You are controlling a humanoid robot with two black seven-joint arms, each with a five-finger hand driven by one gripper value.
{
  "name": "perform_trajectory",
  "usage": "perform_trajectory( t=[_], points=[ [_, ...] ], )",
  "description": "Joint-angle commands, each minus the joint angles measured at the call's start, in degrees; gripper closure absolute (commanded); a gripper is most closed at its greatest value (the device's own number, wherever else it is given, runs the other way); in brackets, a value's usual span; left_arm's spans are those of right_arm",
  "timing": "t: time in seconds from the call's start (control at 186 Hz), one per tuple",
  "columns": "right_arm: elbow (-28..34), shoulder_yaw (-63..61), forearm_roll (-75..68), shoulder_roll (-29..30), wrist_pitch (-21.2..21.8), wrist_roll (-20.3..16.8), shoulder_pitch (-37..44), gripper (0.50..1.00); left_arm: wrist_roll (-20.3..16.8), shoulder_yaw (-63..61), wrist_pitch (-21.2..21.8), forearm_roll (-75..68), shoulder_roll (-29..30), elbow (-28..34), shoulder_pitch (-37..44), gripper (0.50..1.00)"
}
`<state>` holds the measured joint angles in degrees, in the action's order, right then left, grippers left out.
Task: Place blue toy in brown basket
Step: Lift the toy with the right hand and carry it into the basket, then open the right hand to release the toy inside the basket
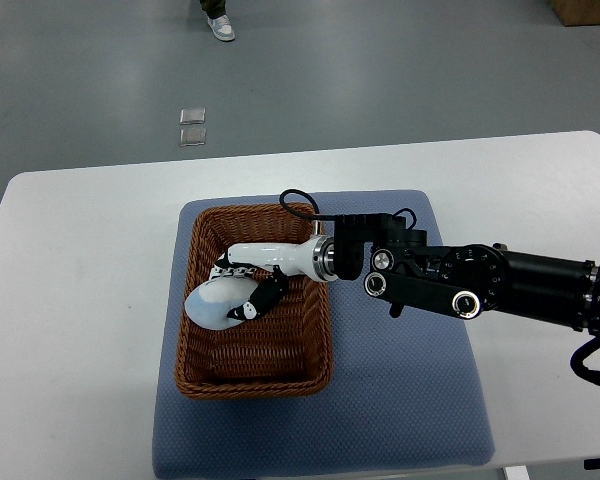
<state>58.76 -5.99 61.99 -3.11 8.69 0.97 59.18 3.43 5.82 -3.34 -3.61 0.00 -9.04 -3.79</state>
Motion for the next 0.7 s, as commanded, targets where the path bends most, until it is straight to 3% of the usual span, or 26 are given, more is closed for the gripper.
perform_trajectory(
  t=[0.0,0.07,0.193,0.268,0.451,0.564,0.692],
  points=[
    [-1.0,0.5,1.3,0.1,-0.1,-0.1,-0.1,0.812,0.0,0.1,0.0,0.0,0.0,0.0,0.0,0.500],
    [-1.4,0.5,1.4,0.1,0.0,-0.2,-0.1,0.777,0.0,0.1,0.0,0.0,0.0,0.1,0.0,0.500],
    [-1.5,0.1,1.4,-0.7,0.3,-0.1,0.0,0.640,0.0,0.1,0.0,0.0,0.0,0.1,0.0,0.500],
    [-1.4,-0.5,1.3,-1.3,0.5,-0.1,0.2,0.603,0.0,0.1,0.0,0.0,0.0,0.1,0.0,0.500],
    [-0.6,-2.5,0.1,-3.9,1.8,0.1,2.3,0.593,0.0,0.0,0.0,0.0,0.0,0.1,0.0,0.500],
    [-0.6,-6.8,-1.1,-6.0,7.8,0.2,3.0,0.591,0.0,0.0,0.0,0.0,0.0,0.1,0.0,0.500],
    [-0.2,-12.8,-3.4,-8.3,11.4,0.2,3.6,0.591,0.0,0.0,0.0,0.0,0.0,0.1,0.0,0.500]
  ],
)
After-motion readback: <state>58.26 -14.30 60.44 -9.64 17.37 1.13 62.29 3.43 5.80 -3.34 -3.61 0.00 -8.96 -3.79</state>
